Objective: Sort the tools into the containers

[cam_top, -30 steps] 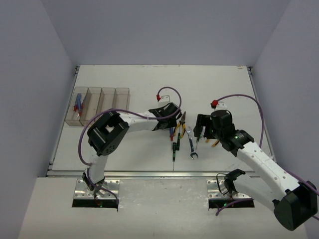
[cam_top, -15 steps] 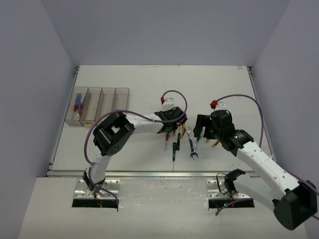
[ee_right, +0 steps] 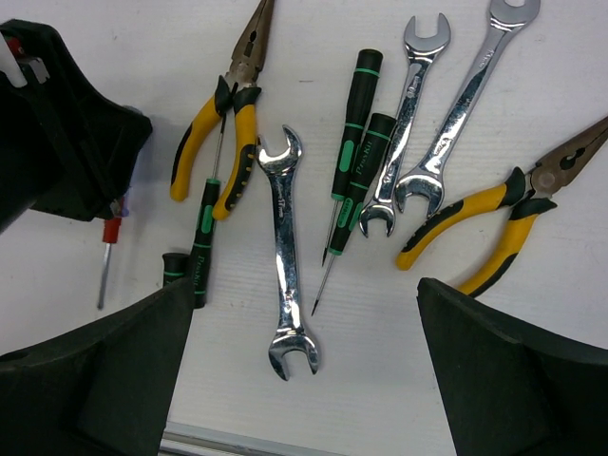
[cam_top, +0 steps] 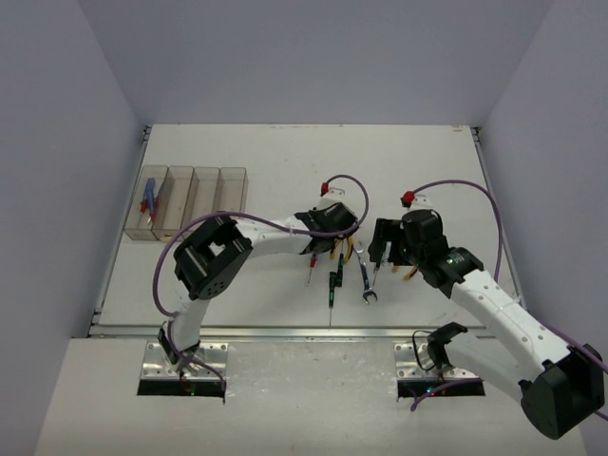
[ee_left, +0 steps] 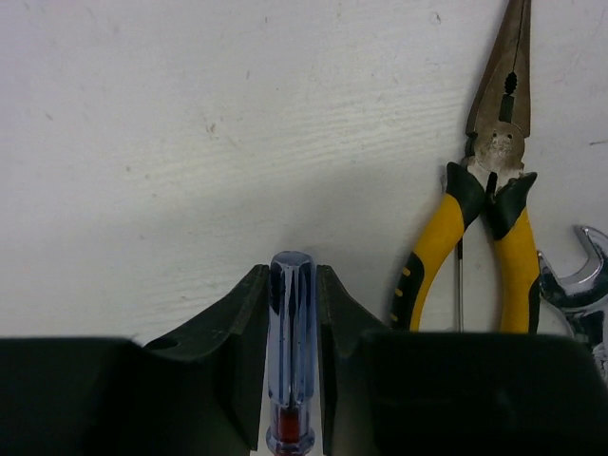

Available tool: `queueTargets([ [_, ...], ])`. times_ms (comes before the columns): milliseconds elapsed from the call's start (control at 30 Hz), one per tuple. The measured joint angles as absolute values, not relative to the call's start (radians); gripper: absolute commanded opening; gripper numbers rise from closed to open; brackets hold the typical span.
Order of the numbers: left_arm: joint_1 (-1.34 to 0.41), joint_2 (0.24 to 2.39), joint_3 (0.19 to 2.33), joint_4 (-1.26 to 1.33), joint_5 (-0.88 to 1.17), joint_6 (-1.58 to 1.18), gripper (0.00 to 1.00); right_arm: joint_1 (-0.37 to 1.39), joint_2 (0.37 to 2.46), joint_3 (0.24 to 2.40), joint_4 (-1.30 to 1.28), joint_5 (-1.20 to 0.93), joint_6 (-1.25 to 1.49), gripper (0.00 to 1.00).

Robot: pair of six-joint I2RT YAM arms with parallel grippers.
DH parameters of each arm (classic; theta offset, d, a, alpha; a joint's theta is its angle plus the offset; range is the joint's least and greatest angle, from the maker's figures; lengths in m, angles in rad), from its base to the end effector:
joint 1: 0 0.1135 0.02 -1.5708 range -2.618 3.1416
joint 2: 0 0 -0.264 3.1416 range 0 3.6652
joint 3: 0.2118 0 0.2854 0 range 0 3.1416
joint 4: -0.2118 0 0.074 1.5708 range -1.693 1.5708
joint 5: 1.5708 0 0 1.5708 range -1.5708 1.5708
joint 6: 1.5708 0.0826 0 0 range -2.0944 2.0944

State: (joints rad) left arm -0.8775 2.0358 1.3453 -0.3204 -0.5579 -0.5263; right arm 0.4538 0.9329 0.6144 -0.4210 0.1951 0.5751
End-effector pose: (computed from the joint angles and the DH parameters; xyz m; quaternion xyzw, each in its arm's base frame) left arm 0.3329 -0.3322 0.0959 0.0865 0.9230 0.0306 0.3737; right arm 0.2417 0.1001 0.1907 0.0944 0.9064 0.1202 0.3937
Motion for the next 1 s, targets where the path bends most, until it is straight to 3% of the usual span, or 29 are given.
queueTargets([
  [200, -0.73, 1.942, 1.486, -0.334, -0.55, -0.145, 0.0, 0.454, 0.933, 0.614, -0.421, 0.179, 0.573, 0.99],
  [433, -0.331, 1.734, 1.419, 0.005, -0.521, 0.255, 0.0, 0.454, 0.922, 0.614, -0.418, 0.163, 0.572, 0.99],
  [700, 0.019, 1.714, 1.378, 0.201, -0.357, 0.537, 0.0, 0.453, 0.922, 0.612, -0.401, 0.124, 0.571, 0.99],
  [1000, 0.201, 1.775, 1.205, 0.23, -0.243, 0.645, 0.0, 0.453, 0.914, 0.612, -0.398, 0.089, 0.571, 0.99],
])
